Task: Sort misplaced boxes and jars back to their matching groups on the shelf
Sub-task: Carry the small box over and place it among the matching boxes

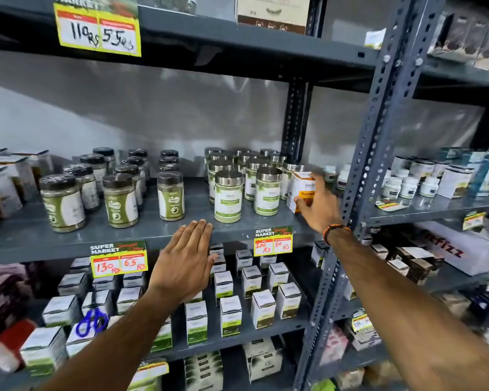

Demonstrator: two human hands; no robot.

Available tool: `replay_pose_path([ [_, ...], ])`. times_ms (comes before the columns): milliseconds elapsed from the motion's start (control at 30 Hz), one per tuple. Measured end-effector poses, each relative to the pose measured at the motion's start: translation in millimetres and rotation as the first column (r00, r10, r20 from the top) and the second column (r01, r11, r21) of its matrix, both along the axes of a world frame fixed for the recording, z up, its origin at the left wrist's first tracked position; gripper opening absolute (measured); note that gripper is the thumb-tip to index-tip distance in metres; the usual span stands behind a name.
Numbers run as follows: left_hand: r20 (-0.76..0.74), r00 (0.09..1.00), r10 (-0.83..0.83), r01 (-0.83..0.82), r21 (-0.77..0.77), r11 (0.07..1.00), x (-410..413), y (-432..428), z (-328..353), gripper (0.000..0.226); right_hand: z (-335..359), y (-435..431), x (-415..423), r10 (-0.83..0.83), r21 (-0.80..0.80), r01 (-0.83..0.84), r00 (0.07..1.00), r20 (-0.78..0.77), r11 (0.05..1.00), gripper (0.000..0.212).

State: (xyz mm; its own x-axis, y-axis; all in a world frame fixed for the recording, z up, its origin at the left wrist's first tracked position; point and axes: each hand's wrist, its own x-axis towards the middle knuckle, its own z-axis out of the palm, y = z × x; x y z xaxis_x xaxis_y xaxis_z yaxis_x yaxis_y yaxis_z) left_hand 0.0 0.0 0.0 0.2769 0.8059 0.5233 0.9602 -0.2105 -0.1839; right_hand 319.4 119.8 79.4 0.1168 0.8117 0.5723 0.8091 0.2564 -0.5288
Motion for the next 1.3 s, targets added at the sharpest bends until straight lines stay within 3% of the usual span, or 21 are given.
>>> replay_pose_path([
  [333, 0.009, 0.999, -0.051, 0.051, -0.002, 0.999, -7.7, -26.2, 34.6, 0.065, 21.3, -73.2, -15.9, -0.024, 0.09, 0.024, 1.0, 0.0, 0.996, 0.074],
  [533, 0.051, 0.999, -0.01, 0.007, 0.044, 0.999, -48.8, -83.5, 56.2, 0.066, 41.2, -132.1, -81.8, 0.096, 0.192, -0.098, 0.995, 0.02, 0.977, 0.072],
  [800, 0.107, 0.977, 0.186, -0.198, 0.104, 0.975, -209.5, -171.1, 66.9, 0.065, 36.0, -199.2, -246.0, 0.331, 0.238, -0.34, 0.94, 0.078, 0.91, 0.071],
  [1000, 0.11, 0.944, 0.311, -0.324, 0.124, 0.938, -381.6, -221.6, 70.5, 0.064, 26.7, -221.5, -392.8, 0.41, 0.24, -0.406, 0.911, 0.037, 0.882, 0.068],
  [1167, 0.148, 0.918, 0.368, -0.375, 0.021, 0.927, -496.1, -231.9, 70.3, 0.065, 20.3, -230.4, -485.7, 0.355, 0.275, -0.34, 0.935, -0.005, 0.899, 0.066],
  [1300, 0.178, 0.92, 0.35, -0.342, -0.074, 0.937, -539.5, -225.2, 57.5, 0.063, 15.4, -229.2, -523.1, 0.298, 0.242, -0.277, 0.953, -0.056, 0.93, 0.072],
])
